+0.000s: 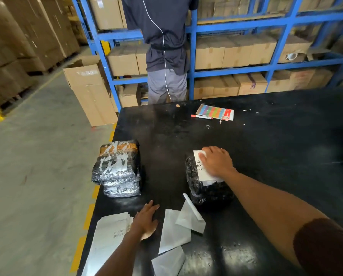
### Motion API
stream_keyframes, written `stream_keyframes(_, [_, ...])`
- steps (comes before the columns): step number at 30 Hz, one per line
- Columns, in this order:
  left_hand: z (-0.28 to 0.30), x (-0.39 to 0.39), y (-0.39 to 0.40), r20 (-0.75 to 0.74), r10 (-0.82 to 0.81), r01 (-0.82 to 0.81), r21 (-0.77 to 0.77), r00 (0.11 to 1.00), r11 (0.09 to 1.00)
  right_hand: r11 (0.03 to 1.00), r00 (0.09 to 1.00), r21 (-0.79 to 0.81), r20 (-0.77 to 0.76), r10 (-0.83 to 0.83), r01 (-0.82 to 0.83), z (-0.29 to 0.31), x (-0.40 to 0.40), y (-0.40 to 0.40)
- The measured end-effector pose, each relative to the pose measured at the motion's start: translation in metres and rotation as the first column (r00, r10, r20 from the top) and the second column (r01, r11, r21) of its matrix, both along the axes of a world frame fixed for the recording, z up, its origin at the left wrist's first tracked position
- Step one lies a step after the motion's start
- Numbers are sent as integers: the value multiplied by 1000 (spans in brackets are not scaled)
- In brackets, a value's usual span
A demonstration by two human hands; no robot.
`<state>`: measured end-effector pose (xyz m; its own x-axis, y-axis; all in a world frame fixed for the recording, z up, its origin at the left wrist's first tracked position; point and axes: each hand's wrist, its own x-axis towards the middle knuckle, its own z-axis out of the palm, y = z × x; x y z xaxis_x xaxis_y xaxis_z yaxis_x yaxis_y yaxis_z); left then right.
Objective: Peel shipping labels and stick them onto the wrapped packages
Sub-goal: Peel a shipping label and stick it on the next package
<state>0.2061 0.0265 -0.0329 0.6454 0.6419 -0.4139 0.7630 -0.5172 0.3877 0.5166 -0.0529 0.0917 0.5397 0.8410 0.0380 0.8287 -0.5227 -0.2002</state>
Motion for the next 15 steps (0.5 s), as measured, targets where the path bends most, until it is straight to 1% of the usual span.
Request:
stream_keyframes(2, [3,-1,1,0,7,-7,-28,1000,1000,998,998,-5,-9,-66,66,0,-3,4])
stream_keyframes(4, [7,-2,4,29,30,-28,-74,999,997,991,991,-55,-34,-127,125,4,-7,8])
stream_keyframes(6, [12,-5,6,116,92,-78,-115,989,990,977,982,-124,-59,-179,171,10,-13,14])
stream_keyframes(7, [14,-8,8,176,139,-118,-124,974,985,974,980,-138,-61,-188,179,14,-18,19])
stream_keyframes(8, [18,-13,11,236,186,-162,-119,954,980,979,983,-118,-56,-174,167,16,-26,24])
stream_keyframes(9, [20,-20,15,288,233,-211,-109,929,972,988,989,-69,-51,-139,135,17,-38,29])
stream_keyframes(11, [23,-38,22,348,305,-302,-63,887,951,996,999,81,-43,-20,23,15,-71,37])
stream_keyframes(12, [23,-48,25,365,338,-350,-36,867,936,984,998,170,-41,52,-44,13,-92,39])
stream_keyframes(14, [22,-70,28,399,426,-466,1,812,885,926,980,339,-41,193,-168,6,-138,41])
stream_keyframes(15, [21,-83,28,391,467,-516,25,793,856,900,968,388,-63,243,-201,-1,-163,41])
